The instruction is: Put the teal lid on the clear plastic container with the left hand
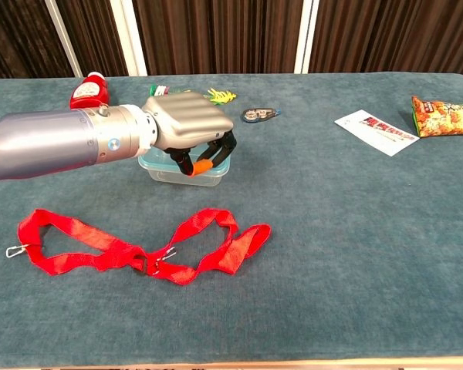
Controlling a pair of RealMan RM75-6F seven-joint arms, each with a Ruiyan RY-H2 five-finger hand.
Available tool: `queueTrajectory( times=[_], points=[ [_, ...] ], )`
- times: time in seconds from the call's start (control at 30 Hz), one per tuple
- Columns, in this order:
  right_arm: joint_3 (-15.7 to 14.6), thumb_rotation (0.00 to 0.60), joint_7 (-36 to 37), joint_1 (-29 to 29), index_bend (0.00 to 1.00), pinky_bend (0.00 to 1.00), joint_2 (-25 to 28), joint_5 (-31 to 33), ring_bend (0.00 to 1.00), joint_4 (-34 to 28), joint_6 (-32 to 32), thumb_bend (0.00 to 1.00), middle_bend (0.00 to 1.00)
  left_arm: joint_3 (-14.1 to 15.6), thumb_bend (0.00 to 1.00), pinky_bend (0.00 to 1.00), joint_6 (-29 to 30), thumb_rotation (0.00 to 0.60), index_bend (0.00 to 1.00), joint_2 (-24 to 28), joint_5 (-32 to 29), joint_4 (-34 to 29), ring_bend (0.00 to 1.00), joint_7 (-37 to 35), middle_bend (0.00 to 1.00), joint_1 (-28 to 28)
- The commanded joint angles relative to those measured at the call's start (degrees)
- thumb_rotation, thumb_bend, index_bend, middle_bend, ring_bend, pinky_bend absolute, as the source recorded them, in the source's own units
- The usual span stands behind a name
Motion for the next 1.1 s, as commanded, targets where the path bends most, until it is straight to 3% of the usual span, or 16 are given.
queueTrajectory(
  times=[0.03,0.87,1.1],
  points=[
    [0.0,0.600,0.0,0.0,0.06,0.00,0.0,0.0,0.02,0.0,0.0,0.39,0.04,0.2,0.49,0.26,0.2,0.600,0.72,-0.2,0.2,0.2,0.33,0.5,0.57,0.1],
    [0.2,0.600,-0.3,-0.1,0.06,0.00,0.0,0.4,0.02,-0.2,0.3,0.39,0.04,0.9,0.48,0.26,1.4,0.600,0.72,-2.0,2.0,2.8,0.33,4.5,0.57,1.1],
    [0.1,0.600,-0.4,0.0,0.06,0.00,0.0,0.6,0.02,-0.3,0.1,0.39,0.04,0.6,0.49,0.26,2.9,0.600,0.72,-3.3,4.1,4.0,0.33,2.4,0.57,1.7]
  ],
)
